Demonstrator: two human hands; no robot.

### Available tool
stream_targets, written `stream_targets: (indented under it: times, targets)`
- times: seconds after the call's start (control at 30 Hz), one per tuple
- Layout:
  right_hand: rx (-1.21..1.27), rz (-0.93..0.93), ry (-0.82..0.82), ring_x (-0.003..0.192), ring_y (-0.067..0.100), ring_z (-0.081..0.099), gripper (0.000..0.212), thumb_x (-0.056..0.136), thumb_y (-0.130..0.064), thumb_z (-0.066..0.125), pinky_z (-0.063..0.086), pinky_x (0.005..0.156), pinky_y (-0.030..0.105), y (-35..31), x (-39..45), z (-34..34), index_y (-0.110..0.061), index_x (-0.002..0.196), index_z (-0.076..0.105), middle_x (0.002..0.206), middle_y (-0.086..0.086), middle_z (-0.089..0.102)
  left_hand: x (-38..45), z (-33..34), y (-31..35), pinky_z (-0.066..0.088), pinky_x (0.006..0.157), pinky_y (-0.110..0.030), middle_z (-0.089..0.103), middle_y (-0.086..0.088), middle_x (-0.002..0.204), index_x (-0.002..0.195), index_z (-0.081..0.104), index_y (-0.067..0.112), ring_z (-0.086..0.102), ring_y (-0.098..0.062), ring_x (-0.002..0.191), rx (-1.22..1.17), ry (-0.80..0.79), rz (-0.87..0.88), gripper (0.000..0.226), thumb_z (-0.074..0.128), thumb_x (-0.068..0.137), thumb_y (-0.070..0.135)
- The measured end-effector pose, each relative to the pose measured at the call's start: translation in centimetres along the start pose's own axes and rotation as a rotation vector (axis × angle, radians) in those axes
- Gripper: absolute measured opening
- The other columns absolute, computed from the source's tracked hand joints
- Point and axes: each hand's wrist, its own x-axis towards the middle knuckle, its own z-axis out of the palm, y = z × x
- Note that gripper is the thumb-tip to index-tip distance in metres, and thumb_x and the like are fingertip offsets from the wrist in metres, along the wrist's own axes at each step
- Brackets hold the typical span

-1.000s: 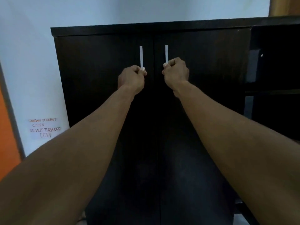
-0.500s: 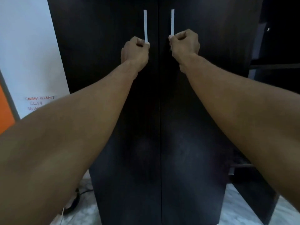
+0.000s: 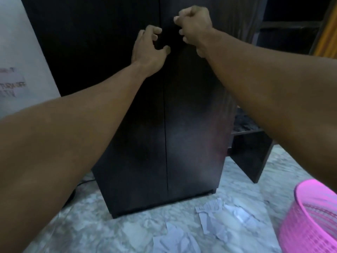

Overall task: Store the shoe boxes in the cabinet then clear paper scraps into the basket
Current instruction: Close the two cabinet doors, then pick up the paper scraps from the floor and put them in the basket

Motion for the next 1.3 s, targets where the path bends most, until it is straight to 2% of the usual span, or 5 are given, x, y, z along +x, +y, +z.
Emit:
stream_targets:
  times: [0.2,0.67,0.87,1.1,1.3]
  targets:
    - [-0.114,-0.028,0.002,0.097,0.018,0.070,0.016,0.103,-0.023,0.056,0.062,0.085,0.039,4.1,-7.5,-2.5,-0.015,0.110,0.067,0.110,0.006,0.069,-6.8,3.5,-2.2,0.040,0.075,-0.010,0.056,0.002,0.129,0.135,0.053,0.025,0.056,-0.009,0.112,-0.093,-0.118,0.058,0.047,0.073,0.092,0.026]
    - [-0.327,0.384,-0.054,0.085,0.013,0.070,0.008,0.086,-0.021,0.065,0.061,0.091,0.043,23.4,-27.3,-10.2,-0.026,0.084,0.071,0.084,-0.009,0.071,-30.4,15.8,-10.4,0.042,0.074,-0.003,0.058,-0.007,0.113,0.125,0.063,0.015,0.058,-0.016,0.092,-0.216,-0.510,-0.146,0.040,0.077,0.088,0.018]
    - [-0.489,0.582,-0.130,0.096,0.020,0.071,0.013,0.090,-0.021,0.067,0.044,0.069,0.008,32.8,-36.1,-12.6,-0.013,0.098,0.074,0.102,0.003,0.076,-41.5,20.8,-17.0,0.054,0.096,-0.038,0.058,-0.009,0.112,0.122,0.067,0.016,0.065,-0.029,0.104,-0.078,-0.634,-0.328,0.040,0.079,0.084,0.020]
    - [-0.634,0.885,-0.419,0.128,0.032,0.056,0.072,0.079,-0.055,0.082,0.045,0.102,0.035,48.7,-46.6,-12.1,-0.020,0.136,0.056,0.139,0.015,0.054,-55.3,24.2,-24.3,0.033,0.116,-0.058,0.024,-0.002,0.162,0.149,0.039,0.046,0.023,-0.033,0.150,0.287,-0.820,-0.610,0.090,0.074,0.071,0.075]
    - [-0.724,0.912,-0.384,0.150,0.037,0.030,0.119,0.059,-0.083,0.076,0.036,0.117,0.057,57.8,-48.1,-10.7,-0.031,0.156,0.032,0.162,0.014,0.032,-62.0,27.3,-29.1,0.006,0.117,-0.077,-0.020,0.001,0.171,0.155,-0.001,0.063,-0.017,-0.038,0.157,0.426,-0.928,-0.703,0.126,0.058,0.051,0.100]
